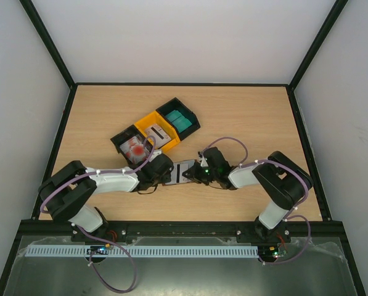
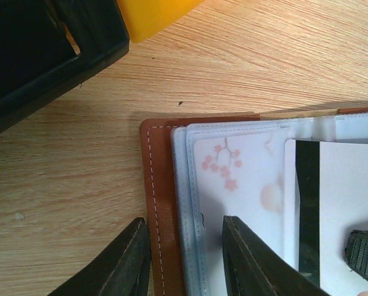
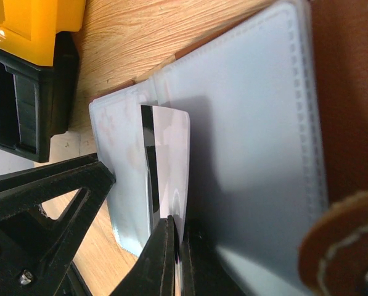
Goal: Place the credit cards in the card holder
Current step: Insert the credit card into the card holder.
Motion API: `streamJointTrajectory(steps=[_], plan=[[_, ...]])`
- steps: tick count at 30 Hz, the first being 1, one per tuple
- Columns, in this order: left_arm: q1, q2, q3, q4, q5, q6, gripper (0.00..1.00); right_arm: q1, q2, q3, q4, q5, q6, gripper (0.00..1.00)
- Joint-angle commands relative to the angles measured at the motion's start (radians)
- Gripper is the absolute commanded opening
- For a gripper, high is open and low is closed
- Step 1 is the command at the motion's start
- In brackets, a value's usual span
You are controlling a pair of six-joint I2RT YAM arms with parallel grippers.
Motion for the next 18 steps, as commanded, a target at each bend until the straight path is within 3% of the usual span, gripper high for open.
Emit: streamJointTrajectory(steps=[1, 18], plan=[[-0.005, 0.049, -0.025, -0.078, 0.023, -0.002, 0.34, 0.010, 0.043, -0.032, -0.230, 0.045, -0.013, 0.02], [-0.005, 0.055, -0.022, -0.057, 0.041, 0.018, 0.32, 0.031, 0.141, 0.048, -0.218, -0.007, -0.075, 0.02]])
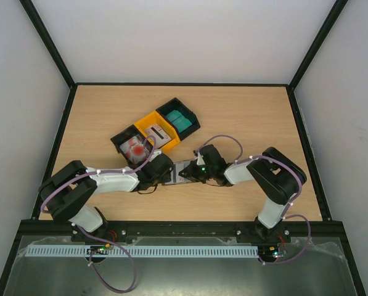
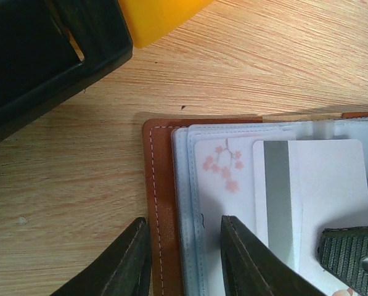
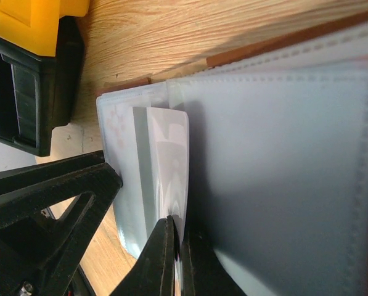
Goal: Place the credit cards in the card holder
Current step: Insert the credit card into the card holder.
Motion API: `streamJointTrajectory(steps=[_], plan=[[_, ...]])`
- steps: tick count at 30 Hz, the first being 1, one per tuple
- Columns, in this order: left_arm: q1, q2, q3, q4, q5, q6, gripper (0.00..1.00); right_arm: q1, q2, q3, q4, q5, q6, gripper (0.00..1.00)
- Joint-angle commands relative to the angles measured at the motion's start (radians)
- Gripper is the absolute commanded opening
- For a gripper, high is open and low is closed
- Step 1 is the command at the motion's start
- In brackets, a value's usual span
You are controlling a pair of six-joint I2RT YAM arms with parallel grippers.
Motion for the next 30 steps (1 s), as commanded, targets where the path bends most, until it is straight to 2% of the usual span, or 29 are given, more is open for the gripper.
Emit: streamJointTrajectory(steps=[1, 7, 11, 14, 19, 22, 30], plan=[[-0.005, 0.051, -0.022, -0.062, 0.048, 0.015, 0.32, 0.028, 0.074, -0.013, -0.209, 0.047, -0.048, 0.02], [-0.006, 0.046, -0.021, -0.058, 0.057, 0.020, 0.32, 0.044, 0.066, 0.020, -0.194, 0.067, -0.074, 0.02], [-0.006, 0.038, -0.022, -0.059, 0.059, 0.020, 0.32, 0.067, 0.060, 0.050, -0.213, 0.086, -0.086, 0.07], [-0.006, 0.033, -0.024, -0.062, 0.057, 0.019, 0.32, 0.074, 0.029, 0.040, -0.218, 0.118, -0.085, 0.14], [-0.005, 0.018, -0.023, -0.062, 0.056, 0.020, 0.32, 0.075, -0.076, 0.019, -0.266, 0.214, -0.095, 0.33], [-0.005, 0.012, -0.024, -0.059, 0.057, 0.021, 0.32, 0.078, -0.124, 0.034, -0.329, 0.274, -0.113, 0.41], [-0.005, 0.012, -0.031, -0.038, 0.074, 0.024, 0.32, 0.122, -0.125, 0.109, -0.442, 0.359, -0.155, 0.44]])
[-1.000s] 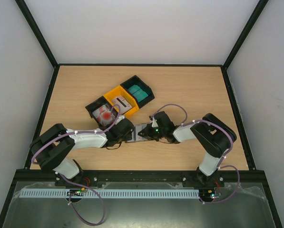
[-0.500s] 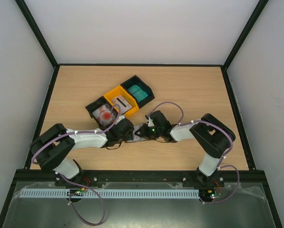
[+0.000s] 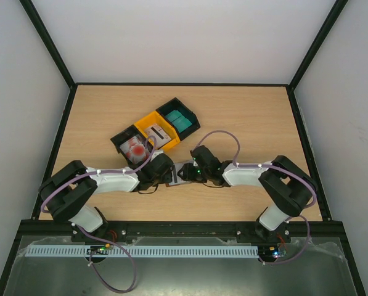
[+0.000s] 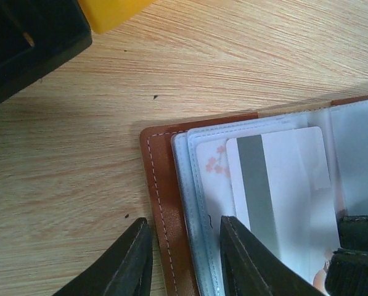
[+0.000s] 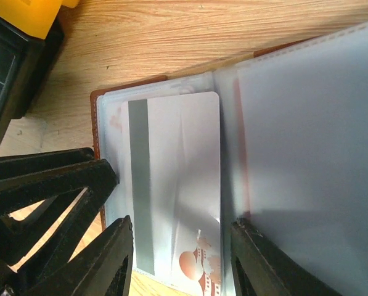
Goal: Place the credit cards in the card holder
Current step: Insert the credit card into the card holder.
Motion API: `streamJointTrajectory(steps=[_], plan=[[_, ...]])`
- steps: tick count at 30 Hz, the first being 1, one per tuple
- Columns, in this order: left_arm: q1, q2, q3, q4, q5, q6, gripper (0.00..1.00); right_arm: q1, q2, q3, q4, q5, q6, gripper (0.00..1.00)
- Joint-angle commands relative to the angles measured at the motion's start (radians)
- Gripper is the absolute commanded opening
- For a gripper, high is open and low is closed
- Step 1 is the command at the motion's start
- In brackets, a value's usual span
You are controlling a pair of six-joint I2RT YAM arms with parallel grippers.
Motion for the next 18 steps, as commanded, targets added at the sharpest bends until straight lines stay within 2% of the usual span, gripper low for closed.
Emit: streamJointTrajectory(steps=[1, 6, 8, 10, 18], plan=[[-0.005, 0.015, -0.034, -0.053, 0.036, 0.007, 0.32, 0.023, 0.028, 0.040, -0.148, 0.096, -0.039, 0.43], [-0.004, 0.023, -0.045, -0.038, 0.046, 0.005, 0.32, 0.044, 0.073, 0.074, -0.139, 0.082, -0.054, 0.34], [-0.005, 0.027, -0.050, -0.029, 0.054, 0.006, 0.31, 0.055, 0.083, 0.093, -0.145, 0.081, -0.071, 0.22], [-0.004, 0.034, -0.054, -0.024, 0.057, 0.007, 0.31, 0.069, 0.099, 0.131, -0.181, 0.112, -0.101, 0.16], [-0.004, 0.039, -0.061, -0.003, 0.071, 0.021, 0.29, 0.078, 0.148, 0.207, -0.218, 0.083, -0.181, 0.17]])
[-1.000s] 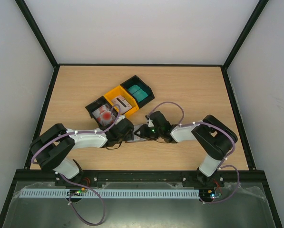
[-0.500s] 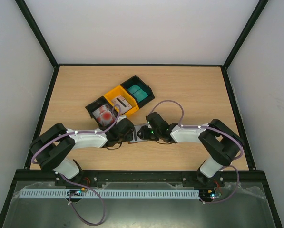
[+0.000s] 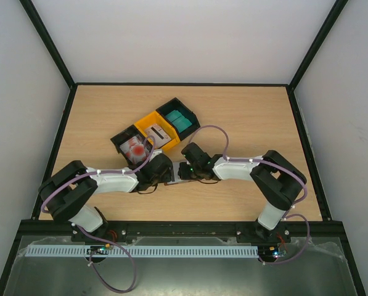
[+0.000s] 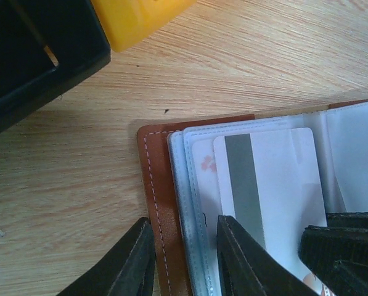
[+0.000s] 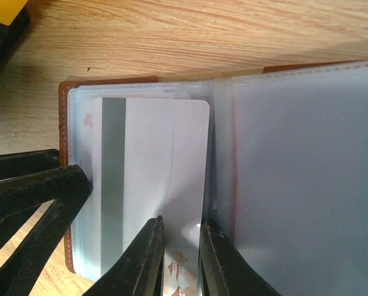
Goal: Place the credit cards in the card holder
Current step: Insert the credit card into the card holder.
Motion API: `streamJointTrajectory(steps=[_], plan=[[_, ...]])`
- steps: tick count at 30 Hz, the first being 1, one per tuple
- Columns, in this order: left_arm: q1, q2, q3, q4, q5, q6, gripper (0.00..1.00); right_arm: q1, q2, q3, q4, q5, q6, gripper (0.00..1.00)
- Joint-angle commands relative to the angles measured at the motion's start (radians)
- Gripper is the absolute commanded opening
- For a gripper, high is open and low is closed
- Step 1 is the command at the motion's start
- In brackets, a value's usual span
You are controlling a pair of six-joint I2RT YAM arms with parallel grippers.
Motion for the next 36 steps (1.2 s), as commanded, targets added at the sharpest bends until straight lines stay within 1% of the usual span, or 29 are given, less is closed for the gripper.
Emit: streamJointTrajectory(steps=[1, 5, 7, 12, 16, 22, 26, 30, 34, 36], plan=[[-0.011, 0.035, -0.041, -0.041, 0.085, 0.019, 0.29, 0.027, 0.051, 0.043, -0.021, -0.035, -0.079, 0.19], [-0.011, 0.026, -0.044, -0.017, 0.109, 0.028, 0.29, 0.032, 0.039, 0.056, -0.018, -0.071, -0.112, 0.30], [-0.012, 0.025, -0.044, -0.016, 0.114, 0.028, 0.29, 0.033, 0.037, 0.062, -0.013, -0.083, -0.110, 0.33], [-0.011, 0.018, -0.044, -0.013, 0.112, 0.023, 0.29, 0.035, 0.034, 0.061, 0.019, -0.084, -0.079, 0.34], [-0.012, 0.005, -0.052, 0.002, 0.119, 0.022, 0.28, 0.035, 0.009, 0.036, 0.085, -0.099, -0.048, 0.34], [-0.011, -0.017, -0.061, 0.008, 0.115, 0.025, 0.27, 0.035, -0.041, -0.005, 0.178, -0.076, 0.029, 0.35], [-0.010, -0.021, -0.067, 0.012, 0.114, 0.027, 0.27, 0.035, -0.058, -0.022, 0.206, -0.038, 0.086, 0.35], [-0.009, -0.029, -0.070, 0.011, 0.106, 0.026, 0.27, 0.035, -0.099, -0.052, 0.215, 0.033, 0.124, 0.36], [-0.004, -0.053, -0.057, -0.026, 0.079, 0.029, 0.27, 0.035, -0.127, -0.050, 0.137, 0.146, 0.124, 0.39], [-0.001, -0.083, -0.038, -0.063, 0.058, 0.033, 0.32, 0.035, -0.132, -0.040, 0.085, 0.196, 0.116, 0.40]])
